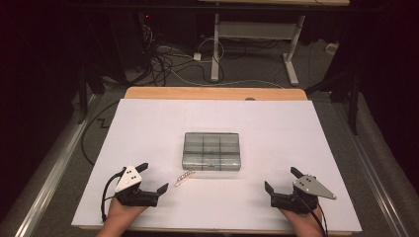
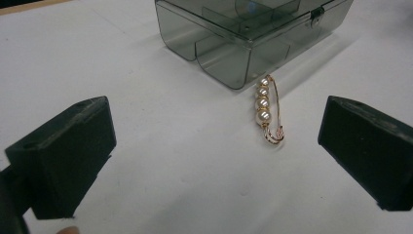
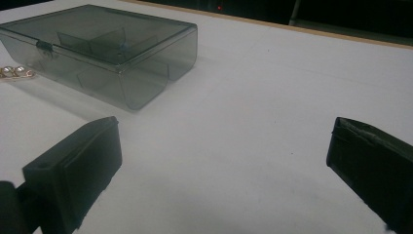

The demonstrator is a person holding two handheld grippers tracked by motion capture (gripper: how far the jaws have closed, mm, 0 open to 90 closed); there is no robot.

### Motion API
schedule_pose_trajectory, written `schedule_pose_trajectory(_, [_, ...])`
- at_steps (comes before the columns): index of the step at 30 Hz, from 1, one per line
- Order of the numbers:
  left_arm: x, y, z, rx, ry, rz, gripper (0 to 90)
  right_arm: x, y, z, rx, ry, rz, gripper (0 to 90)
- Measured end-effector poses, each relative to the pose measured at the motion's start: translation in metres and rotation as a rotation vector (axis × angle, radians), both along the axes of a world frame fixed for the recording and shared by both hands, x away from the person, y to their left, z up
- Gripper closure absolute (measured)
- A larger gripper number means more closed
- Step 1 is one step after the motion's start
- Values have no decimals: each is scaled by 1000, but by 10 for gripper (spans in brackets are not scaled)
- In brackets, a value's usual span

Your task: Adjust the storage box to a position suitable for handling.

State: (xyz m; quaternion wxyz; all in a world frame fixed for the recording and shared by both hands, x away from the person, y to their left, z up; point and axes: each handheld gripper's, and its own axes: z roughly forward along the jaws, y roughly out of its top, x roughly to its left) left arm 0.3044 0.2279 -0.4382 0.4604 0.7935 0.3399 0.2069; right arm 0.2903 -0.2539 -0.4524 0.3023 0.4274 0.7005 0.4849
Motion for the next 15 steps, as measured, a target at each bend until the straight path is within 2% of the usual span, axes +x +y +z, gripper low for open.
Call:
schedule_pose_trajectory(4, [0, 0, 0, 2, 3, 5, 0, -1, -2, 0, 16, -8, -2, 2])
schedule_pose_trajectory(12, [1, 1, 0, -9, 7, 3, 0, 0, -2, 0, 12, -1, 4, 5])
schedule_pose_trajectory(15, [1, 0, 0, 4, 4, -5, 6, 1, -3, 0, 25, 5, 4, 6])
